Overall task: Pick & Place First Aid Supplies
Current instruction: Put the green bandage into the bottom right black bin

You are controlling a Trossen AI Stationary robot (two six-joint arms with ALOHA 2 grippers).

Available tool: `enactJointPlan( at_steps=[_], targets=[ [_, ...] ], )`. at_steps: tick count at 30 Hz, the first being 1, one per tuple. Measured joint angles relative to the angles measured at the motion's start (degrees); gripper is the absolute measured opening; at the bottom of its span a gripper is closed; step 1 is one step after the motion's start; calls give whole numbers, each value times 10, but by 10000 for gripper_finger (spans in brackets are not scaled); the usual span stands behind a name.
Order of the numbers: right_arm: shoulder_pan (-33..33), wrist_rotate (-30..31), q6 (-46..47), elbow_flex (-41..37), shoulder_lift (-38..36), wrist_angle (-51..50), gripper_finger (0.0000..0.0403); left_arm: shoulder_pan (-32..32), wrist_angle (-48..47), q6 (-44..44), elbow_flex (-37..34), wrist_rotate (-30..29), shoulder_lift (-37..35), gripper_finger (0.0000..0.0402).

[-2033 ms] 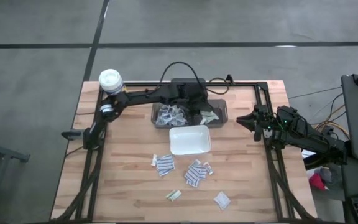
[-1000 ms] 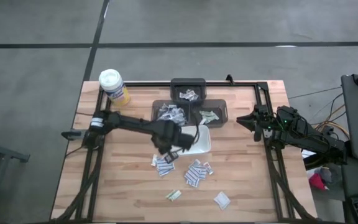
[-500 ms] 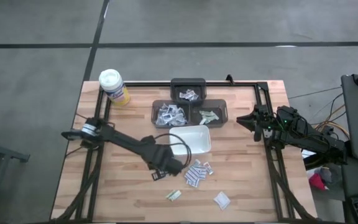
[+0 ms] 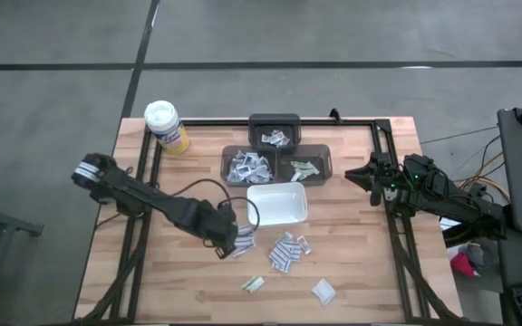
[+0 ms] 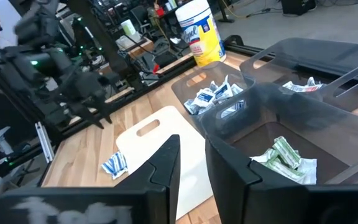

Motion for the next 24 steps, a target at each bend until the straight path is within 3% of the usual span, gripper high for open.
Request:
enactJointPlan(
  at_steps=[5,9,13,24],
  targets=[
    [0,0,0,0,0,0,68,4,83,54,-78,-1,-19,94],
    [0,0,0,0,0,0,74,6,97,125,-106,-18,-14,94],
    [0,0,9,0,0,0,80,14,98,179,-116,-50,-13,94],
    [0,0,10,0,0,0,82,47,145,279,-118,-58,-12,94]
  ],
)
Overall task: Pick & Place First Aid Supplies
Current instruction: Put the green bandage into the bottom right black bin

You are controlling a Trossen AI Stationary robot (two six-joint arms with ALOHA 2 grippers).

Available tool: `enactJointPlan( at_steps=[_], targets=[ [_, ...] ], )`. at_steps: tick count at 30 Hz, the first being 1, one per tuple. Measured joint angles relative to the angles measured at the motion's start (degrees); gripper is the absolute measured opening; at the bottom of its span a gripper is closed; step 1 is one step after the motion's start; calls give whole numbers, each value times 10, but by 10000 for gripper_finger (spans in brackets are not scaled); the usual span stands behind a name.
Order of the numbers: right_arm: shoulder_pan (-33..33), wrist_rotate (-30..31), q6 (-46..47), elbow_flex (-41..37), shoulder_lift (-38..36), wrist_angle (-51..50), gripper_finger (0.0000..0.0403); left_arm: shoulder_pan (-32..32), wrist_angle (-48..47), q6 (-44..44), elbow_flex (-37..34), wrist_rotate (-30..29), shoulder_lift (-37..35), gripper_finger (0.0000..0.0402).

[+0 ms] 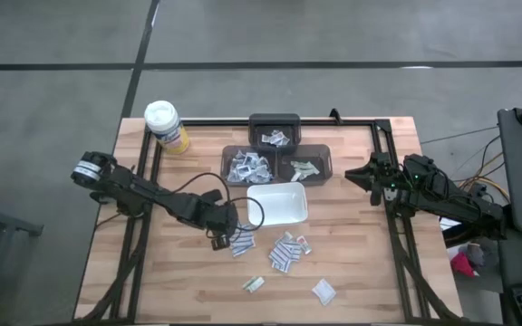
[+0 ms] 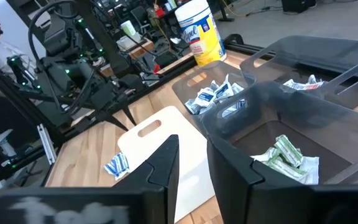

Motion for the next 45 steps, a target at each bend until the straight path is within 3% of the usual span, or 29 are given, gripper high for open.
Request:
enactJointPlan(
  at_steps=[9,28,37,45],
  targets=[
    [0,0,-2,0,0,0,68,0,4,9,-3,12,0,94],
    [0,0,-2,0,0,0,82,1,62,4,-53,30,2,94],
    [0,0,-2,0,0,0,68,2,79,4,-57,27,42,94],
    [0,0,-2,0,0,0,79,2,83,-11,-55,24,65,94]
  ],
)
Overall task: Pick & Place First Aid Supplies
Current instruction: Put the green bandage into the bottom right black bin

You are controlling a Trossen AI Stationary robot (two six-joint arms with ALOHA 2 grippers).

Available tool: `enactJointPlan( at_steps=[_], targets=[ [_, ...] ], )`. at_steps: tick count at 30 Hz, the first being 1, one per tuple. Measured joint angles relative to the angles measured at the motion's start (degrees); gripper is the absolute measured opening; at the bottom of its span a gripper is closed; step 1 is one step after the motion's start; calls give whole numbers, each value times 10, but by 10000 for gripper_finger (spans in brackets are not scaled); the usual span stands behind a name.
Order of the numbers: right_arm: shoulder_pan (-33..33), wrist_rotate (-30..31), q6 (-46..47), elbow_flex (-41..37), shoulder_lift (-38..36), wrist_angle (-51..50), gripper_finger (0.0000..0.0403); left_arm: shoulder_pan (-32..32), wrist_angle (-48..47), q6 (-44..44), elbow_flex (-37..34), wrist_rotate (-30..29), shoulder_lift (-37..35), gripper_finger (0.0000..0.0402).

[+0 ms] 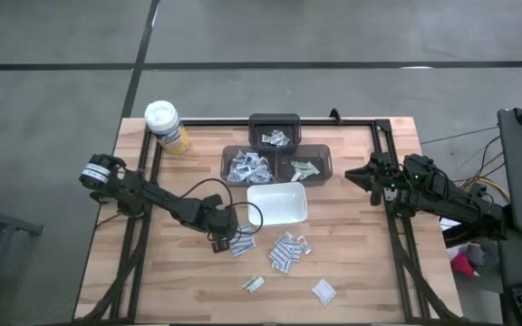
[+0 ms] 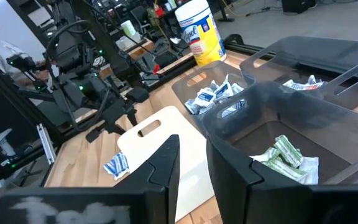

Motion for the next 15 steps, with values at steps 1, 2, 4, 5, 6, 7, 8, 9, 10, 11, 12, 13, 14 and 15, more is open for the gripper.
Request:
enactJointPlan(
  at_steps=[1,2,4,5,6,7,8,9,10,11,12,13,14,15],
  targets=[
    [0,0,0,0,0,0,80,0,0,-1,0,0,0,94],
    [0,0,0,0,0,0,82,0,0,-2,0,0,-1,94],
    [0,0,0,0,0,0,84,0,-1,-5,0,1,0,93],
    [0,0,0,0,0,0,85,0,-1,-6,0,1,0,91],
    [0,0,0,0,0,0,86,0,-2,-6,-1,2,0,88],
    [0,0,0,0,0,0,87,0,-2,-6,-1,3,0,84],
    [0,0,0,0,0,0,86,0,-3,-6,-1,3,0,79],
    [0,0,0,0,0,0,86,0,-3,-6,-1,3,0,73],
    [0,0,0,0,0,0,84,0,-4,-6,-1,3,0,66],
    [0,0,0,0,0,0,83,0,-4,-6,-1,2,0,58],
    [0,0,0,0,0,0,81,0,-4,-6,-1,2,0,50],
    [0,0,0,0,0,0,79,0,-4,-7,-1,1,0,42],
    [0,0,0,0,0,0,77,0,-4,-9,-1,1,0,34],
    [0,0,0,0,0,0,75,0,-4,-13,-1,0,0,26]
  ],
)
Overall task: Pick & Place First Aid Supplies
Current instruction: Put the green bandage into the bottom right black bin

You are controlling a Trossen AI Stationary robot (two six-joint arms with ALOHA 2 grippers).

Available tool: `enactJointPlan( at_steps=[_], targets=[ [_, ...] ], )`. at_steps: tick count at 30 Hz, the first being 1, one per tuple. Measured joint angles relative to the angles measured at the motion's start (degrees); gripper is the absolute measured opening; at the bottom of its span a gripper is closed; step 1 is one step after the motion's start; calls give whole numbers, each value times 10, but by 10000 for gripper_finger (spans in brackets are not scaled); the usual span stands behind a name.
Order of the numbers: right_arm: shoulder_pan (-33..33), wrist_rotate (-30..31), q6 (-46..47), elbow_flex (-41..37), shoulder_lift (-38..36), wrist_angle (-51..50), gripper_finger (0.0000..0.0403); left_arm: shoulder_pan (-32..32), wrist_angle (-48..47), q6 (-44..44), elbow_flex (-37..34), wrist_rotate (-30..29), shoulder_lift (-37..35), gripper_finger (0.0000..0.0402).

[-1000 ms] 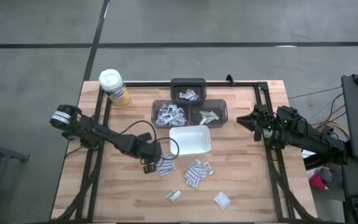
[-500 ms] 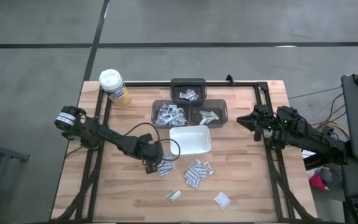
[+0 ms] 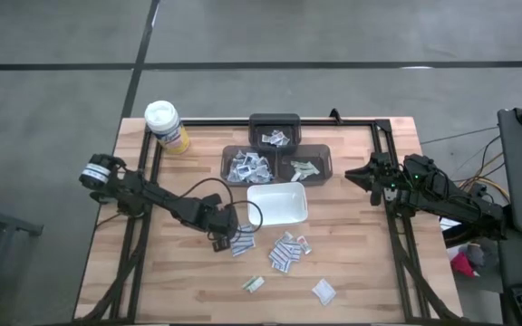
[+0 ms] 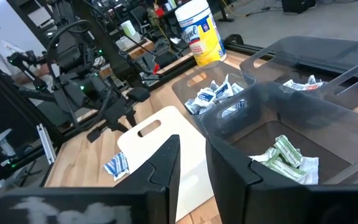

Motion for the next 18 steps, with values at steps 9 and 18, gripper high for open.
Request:
enactJointPlan(
  at_steps=[9,18],
  targets=[
    [0,0,0,0,0,0,70,0,2,-19,-1,-8,0,2],
    [0,0,0,0,0,0,85,0,-39,-23,-4,-19,-35,0]
  ],
)
